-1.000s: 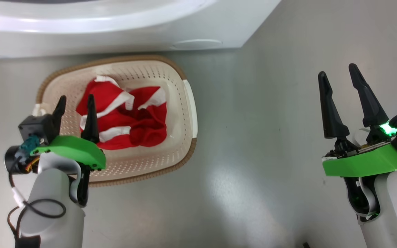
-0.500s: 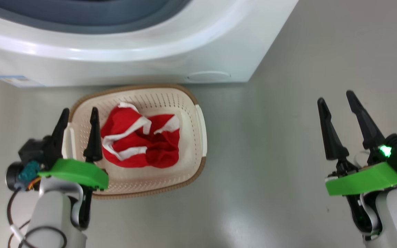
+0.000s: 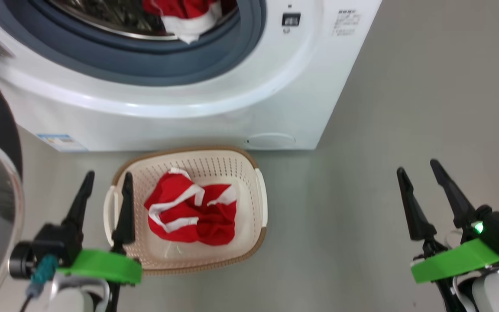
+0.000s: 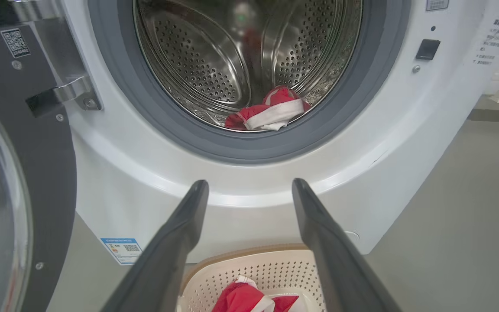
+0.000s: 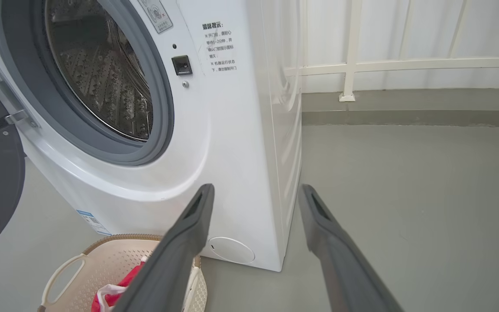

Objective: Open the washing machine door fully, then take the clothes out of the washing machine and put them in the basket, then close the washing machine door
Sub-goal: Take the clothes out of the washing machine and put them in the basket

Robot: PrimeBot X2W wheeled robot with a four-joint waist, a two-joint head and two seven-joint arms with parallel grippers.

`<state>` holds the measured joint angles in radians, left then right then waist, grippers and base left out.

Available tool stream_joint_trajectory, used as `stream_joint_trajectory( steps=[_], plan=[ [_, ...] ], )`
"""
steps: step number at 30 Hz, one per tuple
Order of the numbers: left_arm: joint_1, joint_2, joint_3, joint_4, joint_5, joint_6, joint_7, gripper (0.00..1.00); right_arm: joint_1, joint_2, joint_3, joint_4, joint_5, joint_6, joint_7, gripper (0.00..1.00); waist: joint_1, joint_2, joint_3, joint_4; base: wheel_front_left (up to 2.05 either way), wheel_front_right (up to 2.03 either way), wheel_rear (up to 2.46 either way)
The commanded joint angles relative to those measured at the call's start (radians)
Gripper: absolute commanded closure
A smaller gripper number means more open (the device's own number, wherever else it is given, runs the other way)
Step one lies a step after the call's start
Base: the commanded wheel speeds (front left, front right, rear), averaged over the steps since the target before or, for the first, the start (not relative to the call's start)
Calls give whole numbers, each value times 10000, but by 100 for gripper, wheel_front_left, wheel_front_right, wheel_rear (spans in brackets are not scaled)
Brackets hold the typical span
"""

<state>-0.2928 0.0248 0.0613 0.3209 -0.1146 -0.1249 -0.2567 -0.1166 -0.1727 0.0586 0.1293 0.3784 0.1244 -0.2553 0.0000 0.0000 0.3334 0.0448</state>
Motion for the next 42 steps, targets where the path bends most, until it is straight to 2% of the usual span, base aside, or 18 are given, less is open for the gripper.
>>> stream_joint_trajectory(
  steps=[1, 16, 24, 29, 34, 42],
  plan=[
    [330, 255, 261, -412, 74, -19, -51, 0, 203, -126, 234, -190, 132, 63, -65, 0, 0, 0, -545, 61, 0, 0, 0],
    [2953, 254, 474, -2746, -353, 309, -51, 0, 1447, -85, -172, -321, 196, 63, -65, 0, 0, 0, -1426, -40, 0, 0, 0],
    [3330, 254, 390, -3261, -551, 512, -51, 0, 1425, -53, -307, -379, 192, 63, -65, 0, 0, 0, -1290, -57, 0, 0, 0],
    [3192, 254, 271, -3250, -562, 531, -51, 0, 1354, -8, -296, -380, 171, 63, -65, 0, 0, 0, -1216, -76, 0, 0, 0],
    [2699, 254, 56, -3014, -423, 360, -51, 0, 1215, 59, -305, -424, 150, 63, -65, 0, 0, 0, -992, -69, 0, 0, 0],
    [107, 279, -322, -1941, -415, 23, -51, 0, 648, 196, -259, -541, 92, 63, -65, 0, 0, 0, 27, -67, 0, 0, 0]
  ],
)
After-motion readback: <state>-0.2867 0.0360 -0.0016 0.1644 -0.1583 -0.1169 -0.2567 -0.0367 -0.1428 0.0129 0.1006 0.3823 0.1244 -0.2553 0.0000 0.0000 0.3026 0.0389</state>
